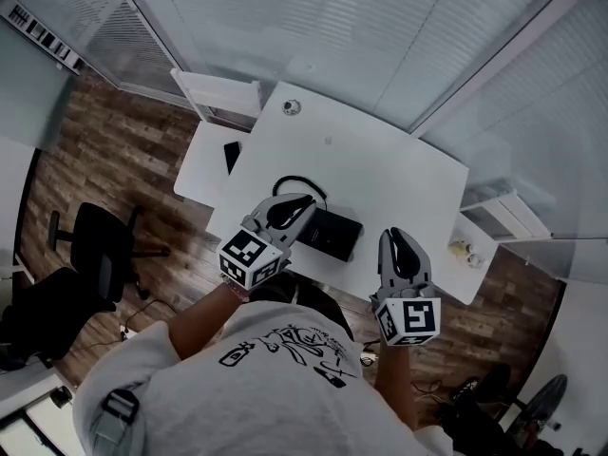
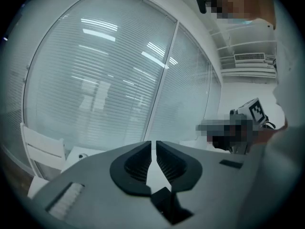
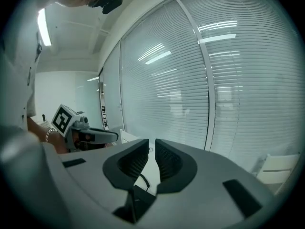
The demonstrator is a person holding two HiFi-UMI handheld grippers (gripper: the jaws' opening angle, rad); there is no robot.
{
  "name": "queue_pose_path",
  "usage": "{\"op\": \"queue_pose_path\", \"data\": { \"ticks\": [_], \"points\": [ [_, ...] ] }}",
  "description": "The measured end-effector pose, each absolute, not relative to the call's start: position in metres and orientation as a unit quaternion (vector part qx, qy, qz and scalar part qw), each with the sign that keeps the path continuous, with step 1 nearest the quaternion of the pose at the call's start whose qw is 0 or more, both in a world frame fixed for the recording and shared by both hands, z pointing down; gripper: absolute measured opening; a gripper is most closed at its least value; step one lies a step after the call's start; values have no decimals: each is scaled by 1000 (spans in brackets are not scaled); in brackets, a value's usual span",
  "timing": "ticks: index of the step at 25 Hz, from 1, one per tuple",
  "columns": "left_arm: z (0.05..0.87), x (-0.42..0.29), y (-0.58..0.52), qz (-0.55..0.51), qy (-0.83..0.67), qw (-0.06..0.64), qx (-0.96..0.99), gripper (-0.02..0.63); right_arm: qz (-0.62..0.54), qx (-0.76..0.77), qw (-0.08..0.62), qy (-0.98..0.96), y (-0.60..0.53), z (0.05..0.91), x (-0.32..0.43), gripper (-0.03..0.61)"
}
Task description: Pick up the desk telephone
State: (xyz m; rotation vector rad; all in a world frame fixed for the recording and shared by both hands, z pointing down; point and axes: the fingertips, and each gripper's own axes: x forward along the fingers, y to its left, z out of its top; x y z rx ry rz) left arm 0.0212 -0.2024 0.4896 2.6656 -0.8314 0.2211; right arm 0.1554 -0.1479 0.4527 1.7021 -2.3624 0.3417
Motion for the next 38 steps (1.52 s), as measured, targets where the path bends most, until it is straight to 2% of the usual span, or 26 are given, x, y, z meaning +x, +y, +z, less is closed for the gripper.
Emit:
{"op": "queue_pose_path", "data": {
  "ticks": [2, 3, 4, 5, 7, 15, 22, 32, 38],
  "points": [
    [516, 21, -203, 98, -286, 188, 934, 15, 133, 578, 112, -797, -149, 472, 158, 9],
    [529, 22, -202, 109, -279, 200, 933, 35, 144, 576, 114, -796, -149, 481, 158, 11],
    [543, 24, -200, 121, -270, 215, 931, 80, 155, 574, 117, -795, -149, 491, 159, 20],
    [557, 25, -198, 130, -261, 233, 928, 124, 166, 572, 122, -794, -149, 501, 158, 50],
    [585, 25, -195, 146, -251, 264, 920, 149, 184, 567, 136, -791, -149, 523, 158, 100],
    [699, 6, -195, 186, -270, 403, 854, 158, 260, 552, 191, -769, -141, 624, 163, 141],
    [764, -2, -179, 218, -250, 451, 829, 236, 341, 538, 199, -745, -130, 691, 162, 192],
    [807, 3, -162, 219, -220, 519, 797, 253, 398, 520, 207, -726, -115, 741, 151, 207],
    [820, 11, -154, 223, -196, 531, 794, 252, 430, 502, 204, -722, -111, 762, 138, 207]
  ]
}}
